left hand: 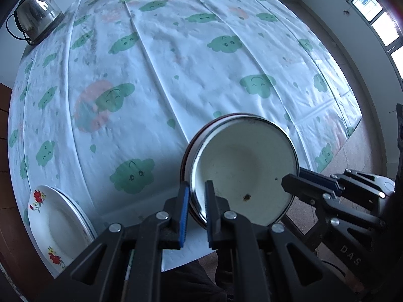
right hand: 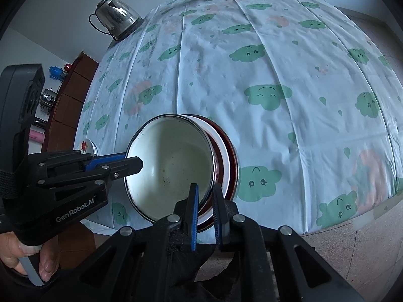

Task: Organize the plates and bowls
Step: 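Lower the cream bowl into the pink bowl and open the left tool, then grip the nested bowl stack rim with the left tool and lift it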

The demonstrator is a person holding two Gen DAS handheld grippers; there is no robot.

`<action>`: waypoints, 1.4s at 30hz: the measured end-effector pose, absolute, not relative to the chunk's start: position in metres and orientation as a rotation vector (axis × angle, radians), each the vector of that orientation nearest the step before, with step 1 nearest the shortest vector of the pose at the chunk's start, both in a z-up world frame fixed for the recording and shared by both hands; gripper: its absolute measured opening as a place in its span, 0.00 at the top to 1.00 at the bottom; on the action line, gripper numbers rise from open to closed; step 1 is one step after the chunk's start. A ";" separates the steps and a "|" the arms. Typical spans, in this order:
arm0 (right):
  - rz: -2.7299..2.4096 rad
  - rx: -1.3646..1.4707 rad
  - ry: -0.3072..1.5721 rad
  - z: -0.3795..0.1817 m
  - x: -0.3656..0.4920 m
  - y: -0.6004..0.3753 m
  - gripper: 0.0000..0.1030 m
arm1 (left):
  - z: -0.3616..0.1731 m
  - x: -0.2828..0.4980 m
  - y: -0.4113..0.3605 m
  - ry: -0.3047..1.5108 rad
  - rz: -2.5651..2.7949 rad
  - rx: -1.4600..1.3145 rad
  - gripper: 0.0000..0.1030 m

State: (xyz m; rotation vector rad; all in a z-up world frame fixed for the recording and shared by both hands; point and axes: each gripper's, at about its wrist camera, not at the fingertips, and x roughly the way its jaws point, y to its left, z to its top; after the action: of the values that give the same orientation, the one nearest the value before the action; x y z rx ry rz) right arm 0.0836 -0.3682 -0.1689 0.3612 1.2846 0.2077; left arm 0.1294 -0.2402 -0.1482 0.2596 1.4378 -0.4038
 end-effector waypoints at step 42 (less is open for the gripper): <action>0.148 0.333 1.252 -0.168 0.086 -0.380 0.53 | -0.154 0.130 -0.223 1.432 -0.384 0.202 0.55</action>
State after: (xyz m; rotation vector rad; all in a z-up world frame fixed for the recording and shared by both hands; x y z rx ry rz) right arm 0.0859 -0.3799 -0.1679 0.3331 1.2520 0.1480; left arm 0.1302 -0.2229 -0.1539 0.2017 1.4317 -0.3841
